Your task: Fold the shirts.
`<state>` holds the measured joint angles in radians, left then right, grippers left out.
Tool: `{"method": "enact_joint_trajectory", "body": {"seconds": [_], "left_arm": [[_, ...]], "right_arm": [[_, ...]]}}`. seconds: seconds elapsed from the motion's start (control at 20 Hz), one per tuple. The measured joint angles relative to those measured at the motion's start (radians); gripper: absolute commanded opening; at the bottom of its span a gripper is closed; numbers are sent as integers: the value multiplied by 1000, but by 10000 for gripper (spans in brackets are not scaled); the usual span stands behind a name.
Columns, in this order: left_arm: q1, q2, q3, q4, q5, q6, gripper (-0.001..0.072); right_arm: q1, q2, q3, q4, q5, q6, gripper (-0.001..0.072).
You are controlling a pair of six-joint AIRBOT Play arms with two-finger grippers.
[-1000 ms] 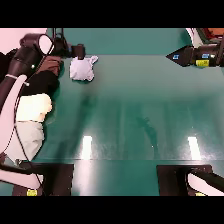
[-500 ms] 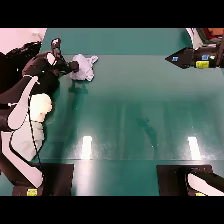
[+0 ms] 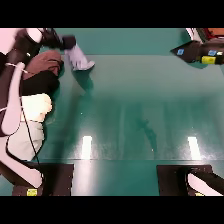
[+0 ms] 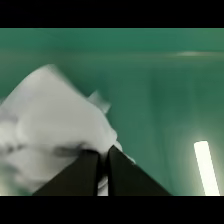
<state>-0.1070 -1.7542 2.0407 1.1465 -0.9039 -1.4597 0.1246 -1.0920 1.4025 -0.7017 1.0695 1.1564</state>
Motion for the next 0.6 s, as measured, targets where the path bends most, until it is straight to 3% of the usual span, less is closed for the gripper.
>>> {"method": "enact_joint_trajectory", "body": {"seconds": [0.1,0.25,0.6], "left_arm": [[-34,108,44,-131,-35,138,20],[-103,252,63,-256,-122,267,20],[-276,438,-201,-327,-344,352,21]], "right_arm": [[-18,53,0,-2,-86,0,15],[-61,129,0,-3,-166,0,15],[-145,258,0,-4,-166,-3,15]]}}
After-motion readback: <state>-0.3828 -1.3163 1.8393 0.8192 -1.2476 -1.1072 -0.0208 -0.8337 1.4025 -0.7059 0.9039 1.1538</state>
